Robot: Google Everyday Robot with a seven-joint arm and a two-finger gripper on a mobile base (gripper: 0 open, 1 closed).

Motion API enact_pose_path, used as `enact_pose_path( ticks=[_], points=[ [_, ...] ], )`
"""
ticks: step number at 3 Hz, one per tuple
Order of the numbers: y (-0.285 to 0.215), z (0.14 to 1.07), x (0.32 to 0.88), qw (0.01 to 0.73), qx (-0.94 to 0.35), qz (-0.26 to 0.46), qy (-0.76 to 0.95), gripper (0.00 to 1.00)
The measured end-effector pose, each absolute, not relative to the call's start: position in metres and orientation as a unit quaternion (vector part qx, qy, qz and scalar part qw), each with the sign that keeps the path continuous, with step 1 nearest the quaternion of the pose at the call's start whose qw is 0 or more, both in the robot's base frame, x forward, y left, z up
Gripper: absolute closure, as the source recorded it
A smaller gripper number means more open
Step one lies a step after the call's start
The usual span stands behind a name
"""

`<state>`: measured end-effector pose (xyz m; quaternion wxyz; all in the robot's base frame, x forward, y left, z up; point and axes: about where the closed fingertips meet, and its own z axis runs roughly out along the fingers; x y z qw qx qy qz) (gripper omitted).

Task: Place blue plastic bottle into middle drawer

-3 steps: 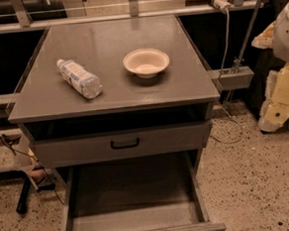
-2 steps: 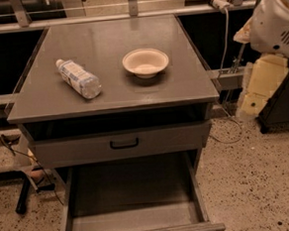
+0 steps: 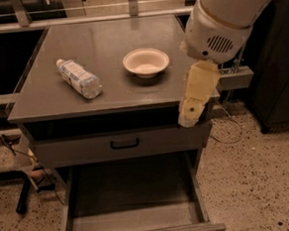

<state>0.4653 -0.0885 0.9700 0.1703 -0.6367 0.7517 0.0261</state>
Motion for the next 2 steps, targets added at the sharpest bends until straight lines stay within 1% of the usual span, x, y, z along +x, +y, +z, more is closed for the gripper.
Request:
enact_pose_path(
  ticks=[1,2],
  points=[
    [-0.085,0.97,0.465,0.171,-0.638,0.027,0.75,0.0],
    [-0.063,0.963,0.468,0.181,-0.643,0.042,0.743,0.0]
  ],
)
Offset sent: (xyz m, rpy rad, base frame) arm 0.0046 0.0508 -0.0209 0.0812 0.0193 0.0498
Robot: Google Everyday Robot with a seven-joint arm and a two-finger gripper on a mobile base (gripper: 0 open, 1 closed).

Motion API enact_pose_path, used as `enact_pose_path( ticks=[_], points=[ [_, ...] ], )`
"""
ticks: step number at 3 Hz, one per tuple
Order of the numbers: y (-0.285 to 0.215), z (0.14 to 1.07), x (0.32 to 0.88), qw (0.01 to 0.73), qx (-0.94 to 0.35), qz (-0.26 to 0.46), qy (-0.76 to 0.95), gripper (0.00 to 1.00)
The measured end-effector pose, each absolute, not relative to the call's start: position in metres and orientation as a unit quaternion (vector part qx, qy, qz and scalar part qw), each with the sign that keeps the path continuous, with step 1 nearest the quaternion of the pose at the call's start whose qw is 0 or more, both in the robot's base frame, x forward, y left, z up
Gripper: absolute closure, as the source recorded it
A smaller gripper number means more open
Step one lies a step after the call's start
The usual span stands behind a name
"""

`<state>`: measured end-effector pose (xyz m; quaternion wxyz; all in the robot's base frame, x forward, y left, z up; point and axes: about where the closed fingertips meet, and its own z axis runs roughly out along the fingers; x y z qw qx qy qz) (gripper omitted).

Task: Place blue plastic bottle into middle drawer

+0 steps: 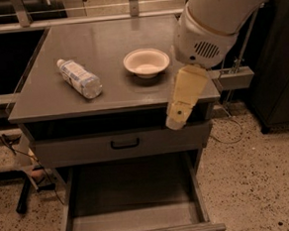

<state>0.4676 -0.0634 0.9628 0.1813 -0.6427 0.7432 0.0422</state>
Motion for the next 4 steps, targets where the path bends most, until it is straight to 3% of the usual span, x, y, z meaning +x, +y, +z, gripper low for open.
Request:
enact_pose_path(
  ticks=[1,2,4],
  points=[
    [-0.025,0.954,0.488,0.195,-0.639,0.047,0.743,0.0],
    [0.023,0.947,0.547,0.203,-0.628,0.045,0.75,0.0],
    [0.052,0.94,0.561,0.22,-0.623,0.062,0.748,0.0]
  ],
)
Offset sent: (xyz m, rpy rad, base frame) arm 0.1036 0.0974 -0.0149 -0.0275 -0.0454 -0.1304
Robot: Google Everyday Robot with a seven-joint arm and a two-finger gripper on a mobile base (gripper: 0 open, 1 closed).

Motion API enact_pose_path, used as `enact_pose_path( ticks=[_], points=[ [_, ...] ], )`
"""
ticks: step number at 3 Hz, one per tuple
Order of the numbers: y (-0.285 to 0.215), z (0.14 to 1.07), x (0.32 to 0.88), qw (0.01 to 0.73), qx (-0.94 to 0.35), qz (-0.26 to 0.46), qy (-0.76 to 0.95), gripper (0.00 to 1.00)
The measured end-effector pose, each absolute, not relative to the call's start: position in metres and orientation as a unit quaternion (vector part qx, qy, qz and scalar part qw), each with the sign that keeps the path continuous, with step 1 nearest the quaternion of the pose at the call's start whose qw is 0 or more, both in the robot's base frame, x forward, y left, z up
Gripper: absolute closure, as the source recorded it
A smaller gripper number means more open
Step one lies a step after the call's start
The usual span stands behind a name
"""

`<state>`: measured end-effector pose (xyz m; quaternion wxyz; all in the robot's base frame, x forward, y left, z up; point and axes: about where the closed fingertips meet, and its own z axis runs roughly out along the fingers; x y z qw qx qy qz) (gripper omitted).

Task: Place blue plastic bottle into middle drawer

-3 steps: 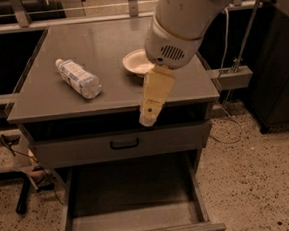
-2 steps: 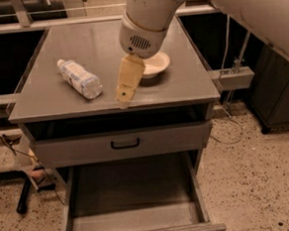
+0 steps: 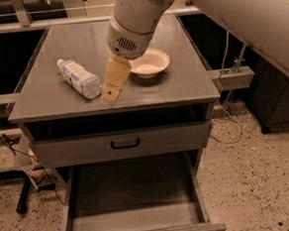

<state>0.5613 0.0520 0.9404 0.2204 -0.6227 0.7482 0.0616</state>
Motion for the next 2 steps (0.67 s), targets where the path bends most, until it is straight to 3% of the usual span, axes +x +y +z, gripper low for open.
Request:
enact_pose_path(
  ticks=[2],
  points=[
    [0.131,0.929,0.642,0.225,-0.594,0.117,0.763,0.0]
  ],
)
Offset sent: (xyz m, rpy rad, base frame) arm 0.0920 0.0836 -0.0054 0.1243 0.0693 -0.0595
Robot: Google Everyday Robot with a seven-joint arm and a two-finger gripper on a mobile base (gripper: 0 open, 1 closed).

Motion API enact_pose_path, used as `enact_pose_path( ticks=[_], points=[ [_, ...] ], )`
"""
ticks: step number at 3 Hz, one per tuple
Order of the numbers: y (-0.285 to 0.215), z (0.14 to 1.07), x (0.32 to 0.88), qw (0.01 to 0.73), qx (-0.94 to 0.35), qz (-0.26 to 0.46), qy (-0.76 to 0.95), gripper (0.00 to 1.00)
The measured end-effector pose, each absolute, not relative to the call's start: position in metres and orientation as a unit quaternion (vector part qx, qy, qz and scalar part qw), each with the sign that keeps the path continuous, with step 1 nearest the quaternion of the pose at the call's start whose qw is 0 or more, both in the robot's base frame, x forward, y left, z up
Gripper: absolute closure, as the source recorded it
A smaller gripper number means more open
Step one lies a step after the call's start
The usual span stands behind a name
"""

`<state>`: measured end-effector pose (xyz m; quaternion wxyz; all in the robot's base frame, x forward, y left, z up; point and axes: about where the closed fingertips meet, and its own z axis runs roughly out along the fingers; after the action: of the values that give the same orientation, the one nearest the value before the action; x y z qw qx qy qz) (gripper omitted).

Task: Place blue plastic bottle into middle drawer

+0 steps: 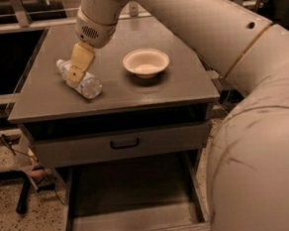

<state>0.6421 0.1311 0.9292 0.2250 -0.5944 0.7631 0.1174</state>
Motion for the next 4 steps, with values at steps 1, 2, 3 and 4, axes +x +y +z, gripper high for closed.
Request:
enact_pose_path(
  ticks=[1,2,3,4],
  points=[
    [0.133,0.932,0.645,0.229,-0.594,0.119,0.762,0.0],
    [0.148,0.922,0.646,0.217,-0.59,0.135,0.766,0.0],
    [0.181,0.905,0.66,0.206,-0.579,0.167,0.771,0.0],
    [0.202,0.895,0.671,0.195,-0.574,0.185,0.773,0.0]
  ],
)
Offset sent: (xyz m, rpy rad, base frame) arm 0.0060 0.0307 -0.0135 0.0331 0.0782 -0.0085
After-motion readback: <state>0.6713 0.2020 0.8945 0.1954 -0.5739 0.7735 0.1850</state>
